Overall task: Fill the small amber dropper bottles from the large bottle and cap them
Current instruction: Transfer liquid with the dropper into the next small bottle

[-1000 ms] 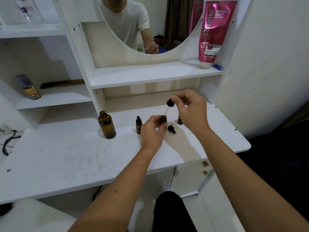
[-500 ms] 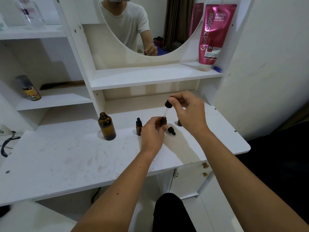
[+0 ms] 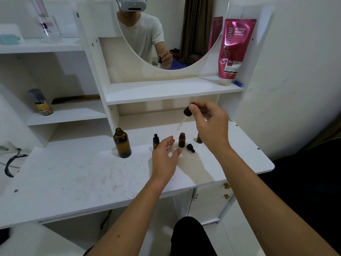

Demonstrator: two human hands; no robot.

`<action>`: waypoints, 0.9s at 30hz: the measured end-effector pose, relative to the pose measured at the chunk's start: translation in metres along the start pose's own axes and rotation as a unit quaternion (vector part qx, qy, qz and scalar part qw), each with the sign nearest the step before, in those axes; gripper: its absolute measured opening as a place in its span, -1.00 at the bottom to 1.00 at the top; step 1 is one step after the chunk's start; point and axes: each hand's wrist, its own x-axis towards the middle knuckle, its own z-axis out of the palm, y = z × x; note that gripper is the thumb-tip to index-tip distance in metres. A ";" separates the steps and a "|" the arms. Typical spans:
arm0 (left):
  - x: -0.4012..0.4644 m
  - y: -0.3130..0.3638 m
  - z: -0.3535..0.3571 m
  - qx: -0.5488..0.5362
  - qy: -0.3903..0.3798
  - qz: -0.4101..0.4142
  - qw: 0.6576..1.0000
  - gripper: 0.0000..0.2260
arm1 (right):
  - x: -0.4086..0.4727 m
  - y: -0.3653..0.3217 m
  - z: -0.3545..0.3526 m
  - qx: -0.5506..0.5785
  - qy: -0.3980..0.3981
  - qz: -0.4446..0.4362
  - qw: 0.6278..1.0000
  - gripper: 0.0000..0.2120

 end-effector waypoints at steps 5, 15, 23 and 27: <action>-0.020 0.002 -0.033 -0.053 -0.052 -0.020 0.997 -0.61 | -0.003 -0.021 0.017 0.031 0.003 -0.022 0.999 -0.90; -0.028 -0.016 -0.131 -0.102 0.154 -0.034 0.982 -0.71 | -0.009 -0.063 0.092 0.113 -0.053 -0.023 0.992 -0.91; -0.011 -0.021 -0.154 -0.036 0.208 -0.032 0.977 -0.53 | -0.004 -0.068 0.132 0.121 -0.075 0.008 0.990 -0.89; 0.000 -0.024 -0.154 -0.037 0.153 -0.045 0.987 -0.45 | -0.006 -0.063 0.142 0.099 -0.087 -0.001 0.991 -0.87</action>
